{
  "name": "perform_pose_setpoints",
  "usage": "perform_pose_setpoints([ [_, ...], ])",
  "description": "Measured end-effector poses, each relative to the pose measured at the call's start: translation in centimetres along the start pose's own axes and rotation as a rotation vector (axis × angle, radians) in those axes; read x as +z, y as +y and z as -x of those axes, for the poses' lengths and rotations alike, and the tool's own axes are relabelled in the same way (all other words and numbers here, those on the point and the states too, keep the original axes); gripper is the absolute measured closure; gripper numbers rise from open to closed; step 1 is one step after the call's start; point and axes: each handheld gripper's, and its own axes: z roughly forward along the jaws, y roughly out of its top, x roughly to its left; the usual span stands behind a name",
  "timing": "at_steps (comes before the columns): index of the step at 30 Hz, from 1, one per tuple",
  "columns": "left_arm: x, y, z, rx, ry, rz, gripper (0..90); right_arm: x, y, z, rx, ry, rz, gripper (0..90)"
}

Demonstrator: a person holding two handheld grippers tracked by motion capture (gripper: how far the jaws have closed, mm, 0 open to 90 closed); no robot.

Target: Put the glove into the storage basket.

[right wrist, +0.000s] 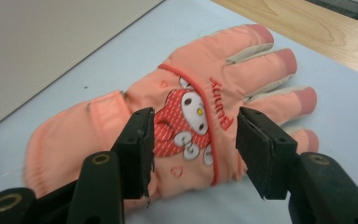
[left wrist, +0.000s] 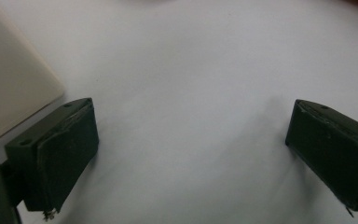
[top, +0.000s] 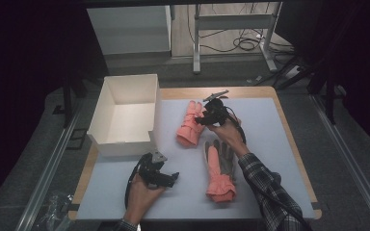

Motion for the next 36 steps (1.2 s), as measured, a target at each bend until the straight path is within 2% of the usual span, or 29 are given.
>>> perform_pose_setpoints([
  [5,0.0,0.0,0.0,0.0,0.0,0.001,2.6,1.7,0.3,0.2,0.006,-0.011,-0.023,42.8],
  [9,0.0,0.0,0.0,0.0,0.0,0.001,2.6,3.0,0.3,0.2,-0.003,-0.019,-0.071,43.8],
  [10,0.0,0.0,0.0,0.0,0.0,0.001,2.6,3.2,0.3,0.3,0.0,-0.014,-0.077,48.0],
  [12,0.0,0.0,0.0,0.0,0.0,0.001,2.6,3.4,0.3,0.4,0.038,0.026,-0.082,64.6],
  [14,0.0,0.0,0.0,0.0,0.0,0.002,2.6,3.4,0.2,0.3,0.048,0.026,-0.083,77.7],
  [15,0.0,0.0,0.0,0.0,0.0,0.002,2.6,3.3,0.1,0.2,0.05,0.035,-0.082,80.1],
  [19,0.0,0.0,0.0,0.0,0.0,0.001,2.6,2.8,0.2,0.1,0.035,0.027,-0.085,86.0],
  [25,0.0,0.0,0.0,-0.001,0.0,0.001,2.6,1.5,0.7,0.1,0.048,0.03,-0.078,86.7],
  [27,0.0,0.0,0.0,0.0,0.0,0.0,2.6,0.6,1.0,0.2,0.053,0.052,-0.065,86.6],
  [29,0.0,0.0,0.0,0.002,0.001,-0.001,2.6,0.3,1.1,0.2,0.054,0.055,-0.061,86.7],
  [32,0.0,0.0,0.0,0.002,0.001,-0.001,2.6,-1.2,1.3,0.0,0.043,0.088,-0.041,86.6],
  [36,0.0,0.0,0.0,0.001,0.001,0.0,2.5,-2.6,1.5,-0.4,0.024,0.108,-0.026,86.6],
])
